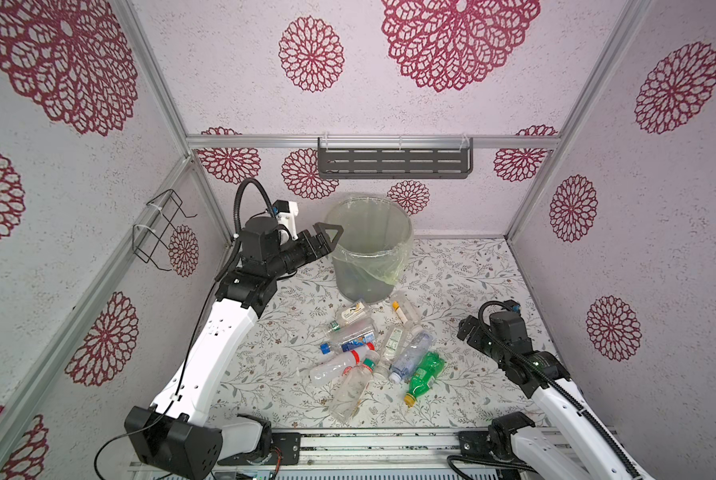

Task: Throw the plastic bottles in the bin
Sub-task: 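Withdraw the left gripper toward the pile while the right gripper lowers to the green bottle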

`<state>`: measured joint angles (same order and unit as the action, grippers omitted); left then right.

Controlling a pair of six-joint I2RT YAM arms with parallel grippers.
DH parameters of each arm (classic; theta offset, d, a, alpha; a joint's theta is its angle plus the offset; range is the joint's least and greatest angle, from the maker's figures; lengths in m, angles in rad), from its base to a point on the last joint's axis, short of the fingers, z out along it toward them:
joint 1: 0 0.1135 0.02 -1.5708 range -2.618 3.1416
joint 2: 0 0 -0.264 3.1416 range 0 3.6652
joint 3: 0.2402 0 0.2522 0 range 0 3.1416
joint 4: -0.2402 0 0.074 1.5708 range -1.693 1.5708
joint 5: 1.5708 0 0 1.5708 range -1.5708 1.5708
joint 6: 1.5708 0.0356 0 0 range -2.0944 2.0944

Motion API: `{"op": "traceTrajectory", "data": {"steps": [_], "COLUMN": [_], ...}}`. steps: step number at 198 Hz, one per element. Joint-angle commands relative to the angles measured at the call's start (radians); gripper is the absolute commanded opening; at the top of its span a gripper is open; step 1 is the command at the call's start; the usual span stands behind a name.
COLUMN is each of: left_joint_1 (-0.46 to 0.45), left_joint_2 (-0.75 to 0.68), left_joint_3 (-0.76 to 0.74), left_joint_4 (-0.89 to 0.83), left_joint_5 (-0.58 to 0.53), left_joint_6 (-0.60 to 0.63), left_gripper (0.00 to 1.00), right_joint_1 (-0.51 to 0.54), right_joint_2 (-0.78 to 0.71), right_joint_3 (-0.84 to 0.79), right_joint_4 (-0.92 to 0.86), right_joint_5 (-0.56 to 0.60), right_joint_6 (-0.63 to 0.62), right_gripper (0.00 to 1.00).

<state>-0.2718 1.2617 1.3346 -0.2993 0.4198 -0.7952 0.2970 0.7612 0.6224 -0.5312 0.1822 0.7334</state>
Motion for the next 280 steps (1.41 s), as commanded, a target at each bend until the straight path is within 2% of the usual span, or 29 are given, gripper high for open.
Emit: {"op": "traceTrajectory", "data": {"steps": [1, 57, 155, 200, 280], "left_joint_1": [0.002, 0.002, 0.002, 0.002, 0.006], "left_joint_2": [-0.070, -0.235, -0.375, -0.400, -0.409], "left_joint_3": [-0.063, -0.238, -0.425, -0.492, -0.541], "left_joint_4": [0.006, -0.036, -0.112, -0.115, -0.174], "left_joint_5": [0.028, -0.012, -0.085, -0.105, -0.179], "left_joint_6": [0.044, 0.057, 0.068, 0.056, 0.064], "left_gripper": [0.97, 0.97, 0.97, 0.97, 0.97], "right_joint_1": [-0.006, -0.006, -0.003, 0.013, 0.112], "right_joint_2": [-0.011, 0.013, 0.002, -0.038, -0.013], "right_joint_3": [0.016, -0.002, -0.078, -0.165, -0.211], "right_joint_4": [-0.030, -0.036, -0.051, -0.001, 0.050], "right_joint_5": [0.024, -0.001, -0.120, -0.177, -0.188], "right_joint_6": [0.017, 0.066, 0.230, 0.316, 0.417], "right_gripper": [0.99, 0.99, 0.99, 0.99, 0.99]}}
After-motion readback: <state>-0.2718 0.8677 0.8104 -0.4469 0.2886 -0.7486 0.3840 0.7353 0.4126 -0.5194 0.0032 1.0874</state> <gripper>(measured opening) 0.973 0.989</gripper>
